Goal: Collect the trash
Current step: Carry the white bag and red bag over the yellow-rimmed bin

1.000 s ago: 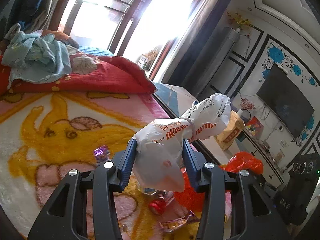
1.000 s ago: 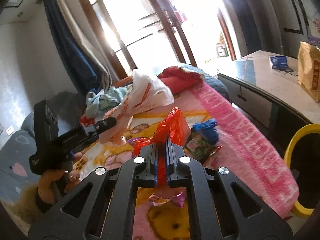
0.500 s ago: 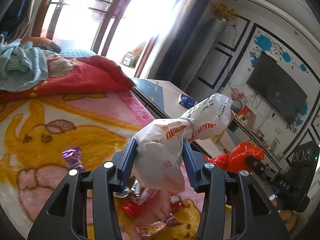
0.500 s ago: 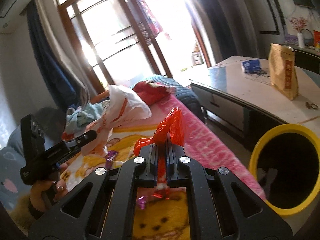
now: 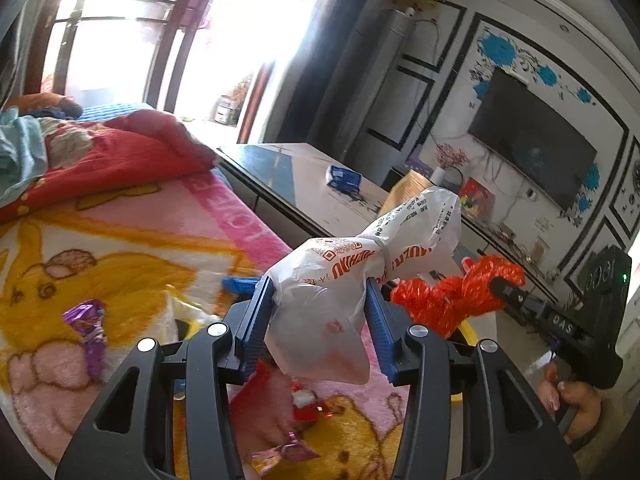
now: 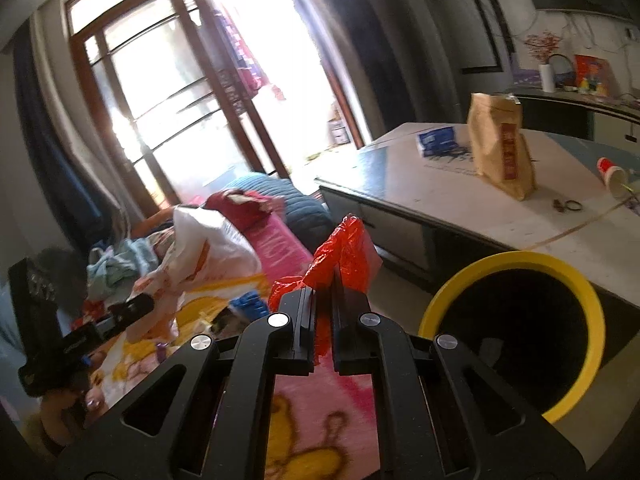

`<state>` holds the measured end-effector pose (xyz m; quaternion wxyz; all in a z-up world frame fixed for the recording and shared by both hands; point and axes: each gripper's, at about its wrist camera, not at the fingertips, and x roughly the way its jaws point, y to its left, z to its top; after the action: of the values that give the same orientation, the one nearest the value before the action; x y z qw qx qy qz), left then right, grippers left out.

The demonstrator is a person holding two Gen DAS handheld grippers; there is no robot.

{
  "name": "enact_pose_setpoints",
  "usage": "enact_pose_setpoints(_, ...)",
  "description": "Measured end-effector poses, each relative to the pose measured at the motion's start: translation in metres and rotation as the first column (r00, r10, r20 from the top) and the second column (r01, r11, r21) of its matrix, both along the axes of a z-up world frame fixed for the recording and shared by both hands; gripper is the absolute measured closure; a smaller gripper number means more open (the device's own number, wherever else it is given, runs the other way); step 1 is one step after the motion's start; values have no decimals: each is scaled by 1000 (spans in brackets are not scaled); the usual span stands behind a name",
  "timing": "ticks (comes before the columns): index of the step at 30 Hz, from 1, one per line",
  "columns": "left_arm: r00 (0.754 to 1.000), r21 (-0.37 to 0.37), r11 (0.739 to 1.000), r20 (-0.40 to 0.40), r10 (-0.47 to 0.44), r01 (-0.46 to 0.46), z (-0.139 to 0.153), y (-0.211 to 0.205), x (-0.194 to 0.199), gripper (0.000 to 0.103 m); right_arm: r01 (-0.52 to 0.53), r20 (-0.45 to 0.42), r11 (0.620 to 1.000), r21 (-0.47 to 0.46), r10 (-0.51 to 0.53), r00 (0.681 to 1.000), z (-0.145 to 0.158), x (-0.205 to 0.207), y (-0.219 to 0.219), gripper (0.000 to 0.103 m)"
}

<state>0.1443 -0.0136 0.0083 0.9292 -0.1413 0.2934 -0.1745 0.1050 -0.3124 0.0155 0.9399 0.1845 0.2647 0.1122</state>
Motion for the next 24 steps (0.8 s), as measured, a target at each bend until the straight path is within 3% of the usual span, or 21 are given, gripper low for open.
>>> enact_pose_setpoints(10,994,47,993,-2,-108,108,-4,-47,8,59,149,-3,989,-8,-149,989,-3,-3,-49,100)
enact_pose_setpoints(24,969,106,963,-22,-246,247,-18,-114,16,59,307,-16,951,-28,-308,951,-10,-5,-104,100)
